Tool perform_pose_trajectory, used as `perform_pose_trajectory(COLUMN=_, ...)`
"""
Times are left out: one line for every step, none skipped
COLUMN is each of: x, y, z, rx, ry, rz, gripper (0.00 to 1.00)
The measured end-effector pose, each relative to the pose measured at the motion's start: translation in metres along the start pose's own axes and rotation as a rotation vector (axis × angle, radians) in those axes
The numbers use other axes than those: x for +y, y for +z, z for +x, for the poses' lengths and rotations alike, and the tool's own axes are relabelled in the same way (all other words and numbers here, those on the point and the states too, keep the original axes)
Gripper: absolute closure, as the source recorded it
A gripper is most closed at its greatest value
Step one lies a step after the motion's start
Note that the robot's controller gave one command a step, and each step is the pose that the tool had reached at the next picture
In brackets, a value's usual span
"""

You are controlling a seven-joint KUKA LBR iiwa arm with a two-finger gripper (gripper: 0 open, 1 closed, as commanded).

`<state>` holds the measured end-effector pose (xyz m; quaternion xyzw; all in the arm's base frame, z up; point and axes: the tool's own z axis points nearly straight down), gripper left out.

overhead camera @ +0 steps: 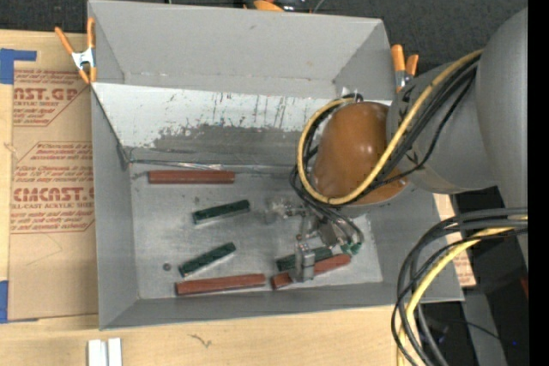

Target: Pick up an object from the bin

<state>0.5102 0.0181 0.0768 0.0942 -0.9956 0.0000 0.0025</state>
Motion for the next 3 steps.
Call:
perform_pose_trajectory(x=-0.08, y=0.007, z=-0.005, rx=-0.006, ry=-0.05, rz=0.004, gripper=0.0)
perform_pose_trajectory(x=-0.075, y=0.007, z=-0.006, rx=-0.006, ry=-0.055, rz=0.0, gripper=1.0)
perform_pose_trajectory(x=-0.092, y=-0.176, z=-0.066, rx=-0.016, ry=-0.299, rz=0.006, gripper=1.0)
